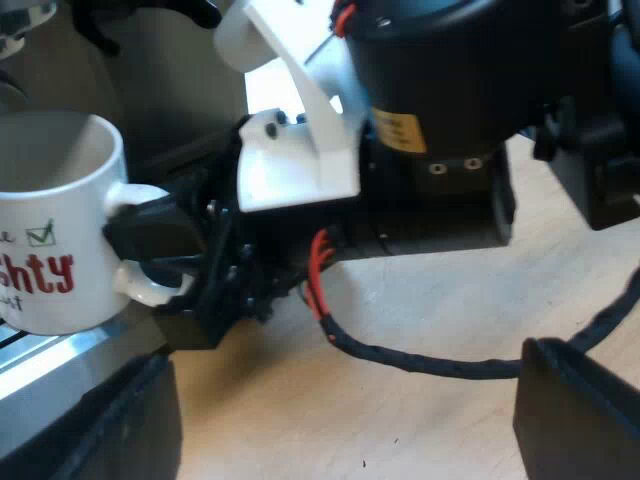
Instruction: Place mug into machine
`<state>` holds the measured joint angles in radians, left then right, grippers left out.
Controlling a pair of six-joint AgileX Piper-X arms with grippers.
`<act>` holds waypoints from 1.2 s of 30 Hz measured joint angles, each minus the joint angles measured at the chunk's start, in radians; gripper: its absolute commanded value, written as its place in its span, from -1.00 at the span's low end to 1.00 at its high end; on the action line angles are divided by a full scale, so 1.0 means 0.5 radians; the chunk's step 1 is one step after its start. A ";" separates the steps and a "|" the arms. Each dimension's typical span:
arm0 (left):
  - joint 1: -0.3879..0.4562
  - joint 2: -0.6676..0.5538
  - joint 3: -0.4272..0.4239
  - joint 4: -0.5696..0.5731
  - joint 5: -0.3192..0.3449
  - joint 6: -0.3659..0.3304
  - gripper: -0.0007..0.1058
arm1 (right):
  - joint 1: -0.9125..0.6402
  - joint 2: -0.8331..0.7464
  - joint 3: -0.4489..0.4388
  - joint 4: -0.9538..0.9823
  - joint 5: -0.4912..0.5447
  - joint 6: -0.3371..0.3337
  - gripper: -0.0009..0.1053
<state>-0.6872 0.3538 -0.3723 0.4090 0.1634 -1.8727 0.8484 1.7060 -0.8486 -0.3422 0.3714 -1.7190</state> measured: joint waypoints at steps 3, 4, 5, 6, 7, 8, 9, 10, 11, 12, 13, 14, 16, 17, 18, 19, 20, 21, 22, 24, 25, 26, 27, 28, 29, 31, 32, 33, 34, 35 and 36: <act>0.000 0.000 0.000 0.000 0.000 0.000 0.32 | -0.001 0.038 -0.041 -0.009 0.000 0.007 -0.98; 0.000 0.000 0.000 0.000 0.000 0.000 0.32 | -0.001 0.046 -0.051 -0.010 0.003 0.007 -0.98; 0.000 0.000 0.000 0.000 0.004 0.000 0.32 | -0.004 0.063 -0.072 -0.009 0.008 0.007 -0.98; 0.000 0.000 0.000 0.000 0.004 0.000 0.32 | -0.002 0.079 -0.090 -0.009 0.023 0.007 -0.98; 0.000 0.000 0.000 0.000 0.004 0.000 0.32 | -0.002 0.088 -0.102 -0.009 0.033 0.007 -0.98; 0.000 0.000 0.000 0.000 0.004 0.000 0.32 | -0.002 0.104 -0.123 -0.009 0.064 0.011 -0.98; 0.000 0.000 0.000 0.000 0.009 0.000 0.32 | -0.002 0.120 -0.142 -0.009 0.091 0.011 -0.98; 0.000 0.000 0.000 0.000 0.012 0.000 0.32 | -0.002 0.128 -0.149 -0.009 0.096 0.011 -0.98; 0.000 0.000 0.000 0.000 0.012 0.000 0.32 | -0.002 0.136 -0.161 -0.009 0.102 0.011 -0.98; 0.000 0.000 0.000 0.000 0.012 0.000 0.32 | -0.002 0.150 -0.177 -0.009 0.106 0.011 -0.98; 0.000 0.000 0.000 0.000 0.012 0.000 0.32 | -0.002 0.158 -0.187 -0.009 0.104 0.011 -0.98; 0.000 0.000 0.000 0.000 0.012 0.000 0.32 | -0.002 0.172 -0.202 -0.009 0.104 0.011 -0.98; 0.000 0.000 0.000 0.000 0.012 0.000 0.32 | -0.002 0.179 -0.209 -0.013 0.109 0.011 -0.98; 0.000 0.000 0.000 0.000 0.012 0.000 0.32 | -0.002 0.191 -0.221 -0.012 0.110 0.011 -0.98; 0.000 0.000 0.000 0.000 0.012 0.000 0.32 | -0.002 0.202 -0.235 -0.012 0.120 0.011 -0.98; 0.000 0.000 0.000 0.000 0.012 0.000 0.32 | -0.002 0.202 -0.238 -0.012 0.121 0.011 -0.98; 0.000 0.000 0.000 0.000 0.012 0.000 0.32 | -0.002 0.202 -0.240 -0.012 0.120 0.011 -0.98; 0.000 0.000 0.000 0.000 0.012 0.000 0.32 | -0.002 0.202 -0.239 -0.012 0.133 0.011 -0.98; 0.000 0.000 0.000 0.000 0.012 0.000 0.32 | -0.002 0.202 -0.239 -0.012 0.136 0.011 -0.98; 0.000 0.000 0.000 0.000 0.012 0.000 0.32 | -0.002 0.202 -0.239 -0.012 0.140 0.011 -0.98; 0.000 0.000 0.000 0.000 0.012 0.000 0.32 | -0.002 0.202 -0.239 -0.012 0.142 0.011 -0.98; 0.000 0.000 0.000 0.000 0.012 0.000 0.32 | -0.002 0.202 -0.239 -0.012 0.142 0.011 -0.98; 0.000 0.000 0.000 0.000 0.012 0.000 0.32 | -0.002 0.202 -0.239 -0.012 0.142 0.011 -0.98; 0.000 0.000 0.000 0.000 0.012 0.000 0.32 | -0.002 0.202 -0.239 -0.012 0.146 0.011 -0.98; 0.000 0.000 0.000 0.000 0.012 0.000 0.32 | -0.002 0.202 -0.239 -0.012 0.148 0.011 -0.98; 0.000 0.000 0.000 0.000 0.012 0.000 0.32 | -0.002 0.202 -0.239 -0.012 0.147 0.011 -0.98; 0.000 0.000 0.000 0.000 0.012 0.000 0.32 | -0.002 0.202 -0.239 -0.012 0.147 0.011 -0.98; 0.000 0.000 0.000 0.000 0.012 0.000 0.32 | -0.002 0.202 -0.239 -0.012 0.147 0.011 -0.97; 0.000 0.000 0.000 0.000 0.012 0.000 0.32 | -0.002 0.202 -0.239 -0.012 0.147 0.011 -0.95; 0.000 0.000 0.000 0.000 0.012 0.000 0.32 | -0.002 0.202 -0.239 -0.012 0.147 0.011 -0.84; 0.000 0.000 0.000 0.000 0.012 0.000 0.32 | -0.002 0.202 -0.239 -0.012 0.147 0.011 -0.69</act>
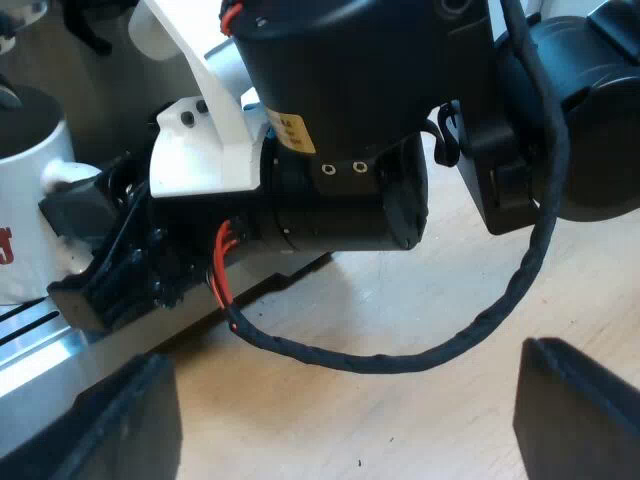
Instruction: Place mug into machine
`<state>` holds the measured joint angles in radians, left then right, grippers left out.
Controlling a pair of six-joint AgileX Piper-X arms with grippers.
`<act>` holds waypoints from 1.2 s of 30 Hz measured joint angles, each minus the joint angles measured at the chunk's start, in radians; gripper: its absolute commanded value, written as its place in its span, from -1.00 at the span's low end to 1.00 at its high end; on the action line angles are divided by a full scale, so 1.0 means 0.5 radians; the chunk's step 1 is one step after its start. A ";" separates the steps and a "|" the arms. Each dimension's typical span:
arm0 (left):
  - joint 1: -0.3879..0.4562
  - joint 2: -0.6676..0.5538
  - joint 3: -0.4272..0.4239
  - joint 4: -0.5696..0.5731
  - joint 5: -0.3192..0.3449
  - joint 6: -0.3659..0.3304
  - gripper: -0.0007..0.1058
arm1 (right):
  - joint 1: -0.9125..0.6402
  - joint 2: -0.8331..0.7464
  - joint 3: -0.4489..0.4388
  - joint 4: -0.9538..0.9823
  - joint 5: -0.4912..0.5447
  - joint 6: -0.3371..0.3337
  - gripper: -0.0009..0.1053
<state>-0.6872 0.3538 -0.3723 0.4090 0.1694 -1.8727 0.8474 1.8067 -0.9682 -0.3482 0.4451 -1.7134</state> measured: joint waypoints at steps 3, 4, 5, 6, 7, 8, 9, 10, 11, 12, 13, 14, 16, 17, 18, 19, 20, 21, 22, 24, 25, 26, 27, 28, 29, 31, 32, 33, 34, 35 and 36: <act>0.000 0.000 0.000 0.000 0.000 0.000 0.32 | 0.000 0.000 0.000 0.000 0.005 0.000 -0.28; 0.000 0.000 0.000 0.000 0.000 0.000 0.32 | 0.000 0.000 0.000 0.000 0.007 0.000 -0.22; 0.000 0.000 0.000 0.000 0.000 0.000 0.32 | 0.000 0.000 0.000 -0.012 0.011 0.000 -0.13; 0.000 0.000 0.000 0.000 0.000 0.000 0.32 | 0.000 0.000 -0.008 -0.023 0.019 0.000 -0.08; 0.000 0.000 0.000 0.000 0.000 0.000 0.32 | 0.000 0.000 -0.011 -0.029 0.022 0.000 -0.07; 0.000 0.000 0.000 0.000 0.000 0.000 0.32 | 0.000 0.000 -0.010 -0.034 0.025 0.000 -0.07; 0.000 0.000 0.000 0.000 0.000 0.000 0.32 | 0.000 0.000 -0.016 -0.034 0.027 0.000 -0.07; 0.000 0.000 0.000 0.000 0.000 0.000 0.32 | 0.000 0.000 -0.015 -0.039 0.027 0.000 -0.07; 0.000 0.000 0.000 0.000 0.000 0.000 0.32 | 0.000 0.000 -0.015 -0.039 0.031 0.000 -0.07; 0.000 0.000 0.000 0.000 0.000 0.000 0.32 | 0.000 0.000 -0.015 -0.039 0.030 0.006 -0.07; 0.000 0.000 0.000 0.000 0.000 0.000 0.32 | 0.000 0.000 -0.015 -0.039 0.030 0.019 -0.07; 0.000 0.000 0.000 0.000 0.000 0.000 0.32 | 0.000 0.000 -0.019 -0.039 0.030 0.045 -0.07; 0.000 0.000 0.000 0.000 0.000 0.000 0.32 | 0.000 -0.008 -0.017 -0.031 0.030 0.077 -0.07; 0.000 0.000 0.000 0.000 0.000 0.000 0.32 | 0.000 -0.014 -0.017 -0.020 0.030 0.096 -0.08; 0.000 0.000 0.000 0.000 0.000 0.000 0.32 | 0.000 -0.024 -0.017 -0.008 0.030 0.110 -0.08; 0.000 0.000 0.000 0.000 0.000 0.000 0.32 | 0.000 -0.030 -0.017 0.011 0.030 0.111 -0.08; 0.000 0.000 0.000 0.000 0.000 0.000 0.32 | 0.000 -0.048 -0.017 0.045 0.030 0.115 -0.08; 0.000 0.000 0.000 0.000 0.000 0.000 0.32 | 0.000 -0.071 -0.017 0.099 0.030 0.119 -0.08; 0.000 0.000 0.000 0.000 -0.010 0.000 0.32 | 0.000 -0.079 -0.017 0.126 0.030 0.121 -0.08; 0.000 0.000 0.000 0.000 -0.043 0.000 0.32 | 0.000 -0.130 -0.017 0.233 0.030 0.135 -0.08; 0.000 0.000 0.000 0.000 -0.056 0.000 0.32 | 0.000 -0.143 -0.017 0.259 0.030 0.139 -0.08; 0.000 0.000 0.000 0.000 -0.076 0.000 0.32 | 0.000 -0.164 -0.017 0.305 0.030 0.147 -0.08; 0.000 0.000 0.000 0.000 -0.098 0.000 0.32 | 0.000 -0.186 -0.017 0.337 0.030 0.154 -0.08; 0.000 0.000 0.000 0.000 -0.103 0.000 0.32 | 0.000 -0.202 -0.017 0.362 0.030 0.154 -0.08; 0.000 0.000 0.000 0.000 -0.103 0.000 0.32 | 0.000 -0.228 -0.017 0.392 0.030 0.160 -0.11; 0.000 0.000 0.000 0.000 -0.103 0.000 0.32 | 0.004 -0.263 -0.017 0.456 0.030 0.161 -0.17; 0.000 0.000 0.000 0.000 -0.103 0.000 0.32 | 0.010 -0.292 -0.017 0.503 0.032 0.164 -0.23; 0.000 0.000 -0.004 0.000 -0.103 0.000 0.32 | 0.026 -0.320 -0.017 0.541 0.032 0.163 -0.32; 0.000 0.000 -0.004 0.000 -0.107 0.000 0.32 | 0.034 -0.336 -0.017 0.563 0.032 0.163 -0.37; 0.000 0.000 -0.010 0.000 -0.111 0.000 0.32 | 0.052 -0.359 -0.017 0.599 0.032 0.175 -0.41; 0.000 0.000 -0.018 0.000 -0.113 0.000 0.32 | 0.076 -0.382 -0.017 0.622 0.032 0.207 -0.42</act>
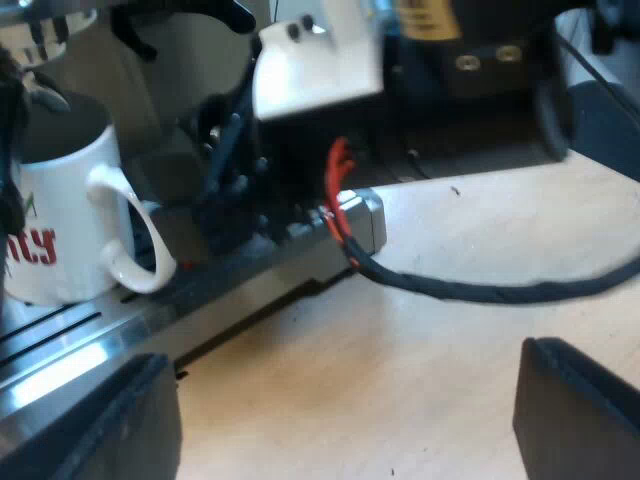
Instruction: Place mug into machine
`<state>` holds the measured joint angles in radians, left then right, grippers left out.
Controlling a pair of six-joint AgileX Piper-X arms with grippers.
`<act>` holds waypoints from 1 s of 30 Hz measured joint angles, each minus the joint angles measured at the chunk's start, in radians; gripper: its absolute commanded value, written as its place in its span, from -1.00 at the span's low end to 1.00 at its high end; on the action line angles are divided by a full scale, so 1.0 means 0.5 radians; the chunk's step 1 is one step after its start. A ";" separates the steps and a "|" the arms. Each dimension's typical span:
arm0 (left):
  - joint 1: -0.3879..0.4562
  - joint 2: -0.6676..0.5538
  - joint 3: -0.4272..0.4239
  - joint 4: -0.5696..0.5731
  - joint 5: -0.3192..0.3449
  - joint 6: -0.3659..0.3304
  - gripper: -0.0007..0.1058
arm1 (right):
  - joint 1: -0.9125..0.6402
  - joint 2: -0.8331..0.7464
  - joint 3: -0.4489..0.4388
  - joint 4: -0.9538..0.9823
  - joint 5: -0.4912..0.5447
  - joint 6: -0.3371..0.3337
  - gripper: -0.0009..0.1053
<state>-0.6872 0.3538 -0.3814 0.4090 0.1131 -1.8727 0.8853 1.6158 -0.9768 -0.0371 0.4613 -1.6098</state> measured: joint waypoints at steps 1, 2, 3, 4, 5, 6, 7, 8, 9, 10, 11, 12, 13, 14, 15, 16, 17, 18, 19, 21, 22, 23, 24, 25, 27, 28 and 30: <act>0.000 0.000 -0.006 0.000 -0.003 0.000 0.32 | 0.011 -0.010 0.000 0.008 0.007 0.015 -0.42; 0.000 0.000 -0.013 0.000 -0.009 0.000 0.32 | 0.026 -0.022 0.000 0.023 0.020 0.030 -0.42; 0.000 -0.005 -0.025 0.000 -0.037 0.000 0.32 | 0.050 -0.035 0.000 0.037 0.058 0.037 -0.42; 0.000 -0.008 -0.028 0.000 -0.039 0.000 0.32 | 0.055 -0.038 0.000 0.039 0.065 0.038 -0.43; 0.000 -0.015 -0.035 0.000 -0.042 0.000 0.32 | 0.072 -0.047 0.000 0.060 0.081 0.038 -0.43; 0.000 -0.019 -0.039 0.000 -0.041 0.000 0.32 | 0.091 -0.060 0.000 0.096 0.095 0.038 -0.43; 0.000 -0.029 -0.042 0.008 -0.045 0.000 0.32 | 0.098 -0.065 0.000 0.115 0.098 0.041 -0.43; 0.000 -0.047 -0.047 0.017 -0.050 0.000 0.32 | 0.109 -0.080 0.000 0.163 0.102 0.045 -0.43; 0.000 -0.071 -0.047 0.018 -0.060 0.000 0.32 | 0.121 -0.101 0.000 0.208 0.107 0.043 -0.43; 0.000 -0.088 -0.052 0.032 -0.075 0.000 0.32 | 0.125 -0.112 0.000 0.236 0.106 0.050 -0.43; 0.000 -0.118 -0.052 0.060 -0.097 0.000 0.32 | 0.138 -0.137 0.000 0.289 0.106 0.054 -0.43; 0.000 -0.155 -0.052 0.092 -0.117 0.000 0.32 | 0.145 -0.155 0.000 0.350 0.106 0.052 -0.43; 0.000 -0.173 -0.052 0.110 -0.122 0.000 0.32 | 0.149 -0.170 0.000 0.381 0.106 0.057 -0.43; 0.000 -0.208 -0.052 0.128 -0.127 0.000 0.32 | 0.160 -0.199 0.000 0.434 0.106 0.072 -0.43; 0.000 -0.239 -0.052 0.149 -0.127 0.000 0.32 | 0.169 -0.231 0.000 0.491 0.106 0.081 -0.43; 0.000 -0.256 -0.052 0.155 -0.127 0.000 0.32 | 0.170 -0.242 0.000 0.516 0.106 0.081 -0.43; 0.000 -0.291 -0.052 0.169 -0.127 0.000 0.32 | 0.186 -0.276 0.000 0.548 0.112 0.090 -0.43; 0.000 -0.320 -0.052 0.176 -0.127 0.000 0.32 | 0.193 -0.308 0.000 0.565 0.127 0.093 -0.43; 0.000 -0.325 -0.052 0.177 -0.127 0.000 0.32 | 0.199 -0.319 0.000 0.572 0.132 0.094 -0.43; 0.000 -0.373 -0.056 0.181 -0.127 0.000 0.32 | 0.223 -0.372 0.000 0.575 0.144 0.093 -0.43; 0.000 -0.377 -0.057 0.181 -0.127 0.000 0.32 | 0.234 -0.387 0.000 0.575 0.148 0.093 -0.43; 0.000 -0.383 -0.069 0.187 -0.127 0.000 0.32 | 0.238 -0.409 0.000 0.571 0.150 0.093 -0.43; 0.000 -0.382 -0.088 0.203 -0.127 0.000 0.32 | 0.250 -0.429 0.000 0.571 0.150 0.093 -0.43; 0.000 -0.382 -0.099 0.208 -0.127 0.000 0.32 | 0.255 -0.435 0.000 0.571 0.150 0.093 -0.43; 0.000 -0.382 -0.143 0.222 -0.141 0.000 0.32 | 0.260 -0.467 0.000 0.571 0.150 0.093 -0.43; 0.000 -0.382 -0.159 0.225 -0.146 0.000 0.32 | 0.260 -0.473 0.000 0.571 0.150 0.093 -0.43; 0.005 -0.382 -0.201 0.224 -0.168 0.000 0.32 | 0.260 -0.487 0.000 0.571 0.150 0.093 -0.43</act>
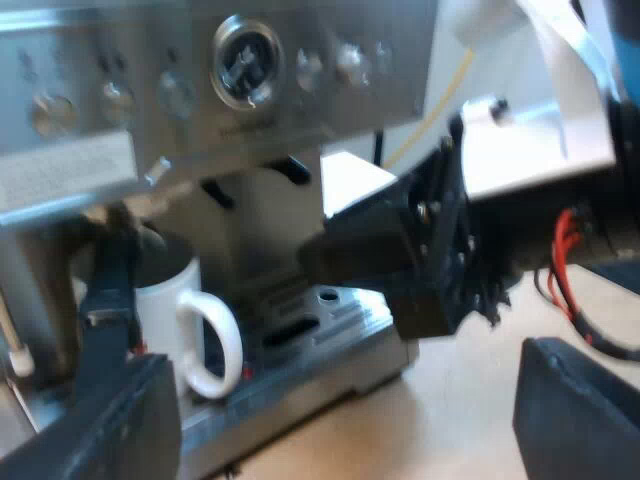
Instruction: Place mug into machine
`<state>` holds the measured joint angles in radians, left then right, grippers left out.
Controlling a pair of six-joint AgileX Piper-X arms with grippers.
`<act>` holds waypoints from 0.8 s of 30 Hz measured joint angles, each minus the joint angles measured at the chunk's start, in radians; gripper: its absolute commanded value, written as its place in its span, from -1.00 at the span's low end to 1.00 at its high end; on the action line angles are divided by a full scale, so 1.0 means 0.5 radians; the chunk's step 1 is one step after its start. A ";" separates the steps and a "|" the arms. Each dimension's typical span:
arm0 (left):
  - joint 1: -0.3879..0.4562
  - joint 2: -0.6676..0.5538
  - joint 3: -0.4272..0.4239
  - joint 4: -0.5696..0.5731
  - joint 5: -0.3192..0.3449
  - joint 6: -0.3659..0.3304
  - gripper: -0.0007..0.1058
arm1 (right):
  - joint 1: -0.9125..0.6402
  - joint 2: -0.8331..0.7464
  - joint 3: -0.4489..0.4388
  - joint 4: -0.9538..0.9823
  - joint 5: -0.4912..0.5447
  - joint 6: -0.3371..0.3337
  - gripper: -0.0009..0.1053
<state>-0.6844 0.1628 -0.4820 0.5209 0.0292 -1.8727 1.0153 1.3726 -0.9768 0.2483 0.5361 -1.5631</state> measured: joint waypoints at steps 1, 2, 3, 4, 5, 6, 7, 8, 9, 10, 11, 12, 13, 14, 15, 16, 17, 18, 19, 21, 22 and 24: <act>0.005 -0.004 -0.009 0.000 -0.003 0.000 0.32 | 0.000 -0.001 0.000 -0.004 0.000 -0.007 -0.44; 0.021 -0.003 -0.024 0.000 -0.002 0.000 0.32 | 0.000 0.000 0.000 -0.011 0.000 -0.032 -0.44; 0.043 -0.003 -0.031 0.000 -0.002 0.000 0.32 | 0.000 0.000 0.000 -0.026 -0.014 -0.069 -0.51; 0.059 -0.003 -0.032 0.000 -0.002 0.000 0.32 | 0.000 0.000 0.000 -0.035 -0.023 -0.089 -0.57; 0.103 -0.003 -0.032 0.000 -0.002 0.000 0.32 | 0.000 0.000 0.000 -0.063 -0.036 -0.126 -0.72; 0.156 -0.003 -0.032 0.000 0.021 0.000 0.32 | 0.000 0.000 0.000 -0.092 -0.040 -0.160 -0.87; 0.187 -0.003 -0.032 0.000 0.050 0.000 0.32 | 0.000 0.000 0.000 -0.108 -0.037 -0.164 -0.97; 0.240 -0.003 -0.032 0.000 0.122 0.000 0.32 | 0.000 0.000 0.000 -0.148 -0.037 -0.165 -0.98; 0.309 0.009 -0.032 0.000 0.196 0.000 0.32 | 0.000 0.000 0.000 -0.182 -0.041 -0.165 -0.98; 0.347 0.017 -0.032 0.000 0.233 0.000 0.32 | 0.000 0.000 0.000 -0.191 -0.040 -0.165 -0.98; 0.429 0.036 -0.032 0.000 0.298 0.000 0.32 | 0.000 0.000 0.000 -0.212 -0.040 -0.165 -0.98; 0.502 0.065 -0.032 0.000 0.354 0.019 0.32 | 0.000 0.000 0.000 -0.228 -0.040 -0.165 -0.98; 0.531 0.076 -0.032 0.000 0.367 0.030 0.32 | 0.000 0.000 0.000 -0.231 -0.040 -0.165 -0.98; 0.559 0.086 -0.032 0.000 0.407 0.046 0.32 | 0.000 0.000 0.000 -0.236 -0.040 -0.165 -0.98; 0.627 0.113 -0.032 0.000 0.477 0.081 0.32 | -0.005 0.000 0.000 -0.238 -0.040 -0.165 -0.98; 0.699 0.140 -0.032 0.000 0.547 0.113 0.32 | -0.008 0.000 0.000 -0.237 -0.040 -0.169 -0.98; 0.763 0.166 -0.032 0.000 0.620 0.145 0.32 | -0.026 0.000 0.000 -0.242 -0.040 -0.169 -0.98; 0.822 0.197 -0.032 0.000 0.699 0.155 0.32 | -0.045 0.000 0.000 -0.254 -0.046 -0.175 -0.98; 0.845 0.216 -0.038 -0.004 0.723 0.156 0.32 | -0.057 0.000 0.000 -0.262 -0.046 -0.177 -0.98; 0.876 0.284 -0.038 -0.022 0.749 0.190 0.32 | -0.101 0.000 0.000 -0.299 -0.067 -0.177 -0.98; 0.875 0.299 -0.038 -0.028 0.754 0.202 0.32 | -0.112 0.000 0.000 -0.307 -0.078 -0.177 -0.98; 0.859 0.335 -0.038 -0.069 0.775 0.223 0.32 | -0.139 0.000 0.000 -0.329 -0.109 -0.177 -0.98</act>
<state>-0.2550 0.3304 -0.5007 0.4866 0.4167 -1.7611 0.9459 1.3728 -0.9768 0.0838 0.4815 -1.6514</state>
